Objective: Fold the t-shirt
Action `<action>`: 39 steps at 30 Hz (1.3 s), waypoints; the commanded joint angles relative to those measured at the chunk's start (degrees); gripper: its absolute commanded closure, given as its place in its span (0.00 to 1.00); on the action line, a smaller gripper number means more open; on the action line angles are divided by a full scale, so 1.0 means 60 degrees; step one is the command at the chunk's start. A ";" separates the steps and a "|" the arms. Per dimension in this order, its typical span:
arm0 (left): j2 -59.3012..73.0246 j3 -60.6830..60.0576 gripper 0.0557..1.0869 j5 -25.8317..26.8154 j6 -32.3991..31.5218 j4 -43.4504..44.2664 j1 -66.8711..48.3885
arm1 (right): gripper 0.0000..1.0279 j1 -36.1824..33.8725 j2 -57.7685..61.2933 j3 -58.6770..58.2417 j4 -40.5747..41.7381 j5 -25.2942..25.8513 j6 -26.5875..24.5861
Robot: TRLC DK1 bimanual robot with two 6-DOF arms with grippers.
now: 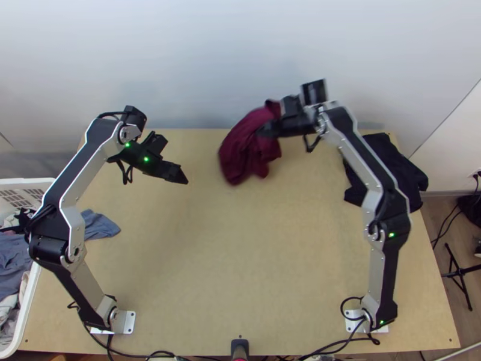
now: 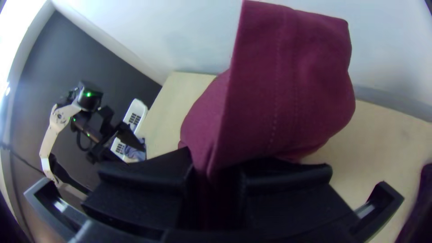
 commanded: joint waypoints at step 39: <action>-0.1785 -0.3080 0.05 -0.0088 0.1312 0.0620 0.0650 | 0.97 -0.7473 -0.2585 -0.3845 0.0757 0.0715 -0.0699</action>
